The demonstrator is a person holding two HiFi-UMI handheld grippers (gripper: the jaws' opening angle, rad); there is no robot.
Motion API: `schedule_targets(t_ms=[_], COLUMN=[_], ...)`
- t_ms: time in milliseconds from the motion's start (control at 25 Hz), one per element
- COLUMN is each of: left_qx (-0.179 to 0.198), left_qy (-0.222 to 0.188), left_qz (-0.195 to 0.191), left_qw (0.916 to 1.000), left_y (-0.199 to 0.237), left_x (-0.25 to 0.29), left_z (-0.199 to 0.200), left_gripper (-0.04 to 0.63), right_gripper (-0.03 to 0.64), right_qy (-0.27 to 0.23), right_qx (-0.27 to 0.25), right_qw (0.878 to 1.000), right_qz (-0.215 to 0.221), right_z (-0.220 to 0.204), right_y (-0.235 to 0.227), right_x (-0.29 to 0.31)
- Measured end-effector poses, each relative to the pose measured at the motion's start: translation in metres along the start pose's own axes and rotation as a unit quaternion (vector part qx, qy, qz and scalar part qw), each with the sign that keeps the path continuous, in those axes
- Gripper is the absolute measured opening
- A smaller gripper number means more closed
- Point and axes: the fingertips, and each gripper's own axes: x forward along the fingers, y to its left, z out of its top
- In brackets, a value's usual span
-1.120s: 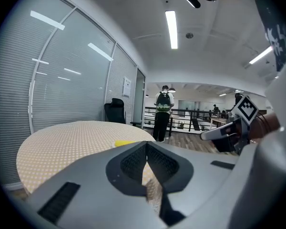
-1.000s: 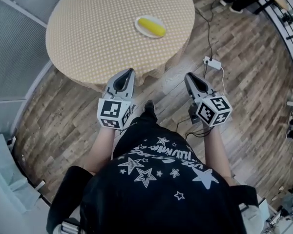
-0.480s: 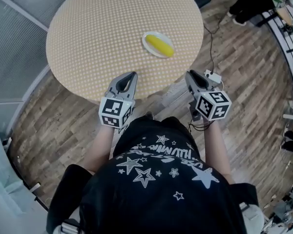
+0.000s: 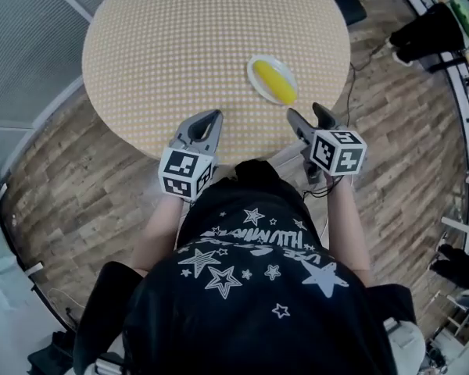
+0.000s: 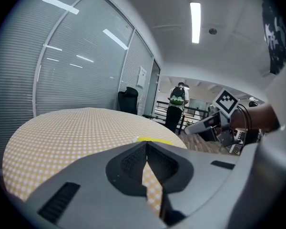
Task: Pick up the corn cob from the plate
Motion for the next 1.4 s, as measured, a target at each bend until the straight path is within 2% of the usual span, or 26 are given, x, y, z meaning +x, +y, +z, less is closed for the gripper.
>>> schedule_targets(t_ms=[240,440,1040,1400], left_qx=[-0.015,-0.024,-0.043,-0.053], left_qy=[0.008,0.014,0.026,0.022], left_qz=[0.047,0.073,0.120,0.133], left_qw=[0.9987,0.9969,0.9916,0.9895], left_y=[0.026,0.044,0.078,0.086], left_x=[0.012,0.021,0.041,0.041], left_z=[0.009,0.013,0.016,0.015], left_gripper=[0.006,0.006,0.006,0.006], right_gripper=[0.301,0.299,0.298,0.293], right_qy=[0.072,0.123,0.242,0.274], right_qx=[-0.034,-0.056,-0.136,-0.191], right_qw=[0.995,0.988,0.958,0.942], right_qz=[0.052,0.070,0.074,0.036], right_z=[0.007,0.010,0.003,-0.012], right_y=[0.003,0.000,-0.008,-0.017], right_x=[0.053,0.093,0.164,0.175])
